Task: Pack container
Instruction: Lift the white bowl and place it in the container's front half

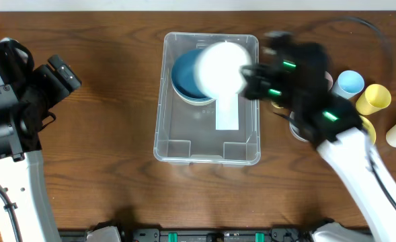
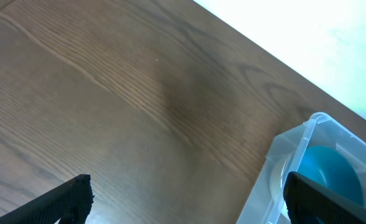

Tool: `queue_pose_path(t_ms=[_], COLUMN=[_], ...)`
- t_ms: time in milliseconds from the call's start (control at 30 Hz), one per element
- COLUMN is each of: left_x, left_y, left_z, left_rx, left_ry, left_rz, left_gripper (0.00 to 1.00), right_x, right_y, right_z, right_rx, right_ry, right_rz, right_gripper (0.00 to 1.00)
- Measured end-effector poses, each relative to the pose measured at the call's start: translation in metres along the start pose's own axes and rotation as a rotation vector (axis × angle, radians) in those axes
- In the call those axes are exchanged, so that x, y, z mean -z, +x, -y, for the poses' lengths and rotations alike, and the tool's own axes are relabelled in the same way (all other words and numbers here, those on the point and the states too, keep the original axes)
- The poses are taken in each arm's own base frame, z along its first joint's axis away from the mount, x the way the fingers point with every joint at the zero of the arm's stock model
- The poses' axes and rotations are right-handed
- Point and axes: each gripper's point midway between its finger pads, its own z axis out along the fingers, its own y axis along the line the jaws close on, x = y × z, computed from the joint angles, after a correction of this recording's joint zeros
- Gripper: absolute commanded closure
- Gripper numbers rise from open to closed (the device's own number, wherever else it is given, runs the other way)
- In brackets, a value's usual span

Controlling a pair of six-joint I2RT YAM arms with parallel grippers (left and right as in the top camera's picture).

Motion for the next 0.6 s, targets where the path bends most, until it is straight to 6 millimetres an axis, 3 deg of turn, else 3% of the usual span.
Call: queue_pose_path(t_ms=[133, 200, 300, 433, 600], left_x=[0.0, 0.0, 0.0, 0.0, 0.0], left_y=[0.0, 0.0, 0.0, 0.0, 0.0], left_z=[0.0, 0.0, 0.0, 0.0, 0.0], left_rx=[0.0, 0.0, 0.0, 0.0, 0.0], left_ry=[0.0, 0.0, 0.0, 0.0, 0.0], left_rz=[0.0, 0.0, 0.0, 0.0, 0.0], left_gripper=[0.02, 0.02, 0.02, 0.02, 0.02], right_x=[-0.061, -0.091, -0.115, -0.127, -0.124], right_y=[0.019, 0.037, 0.063, 0.103, 0.116], right_z=[-0.008, 0.004, 0.025, 0.048, 0.04], right_rx=[0.087, 0.11, 0.115, 0.107, 0.128], right_ry=[0.085, 0.144, 0.212, 0.273, 0.251], right_rz=[-0.127, -0.206, -0.311, -0.458, -0.515], right_gripper=[0.99, 0.99, 0.99, 0.99, 0.99])
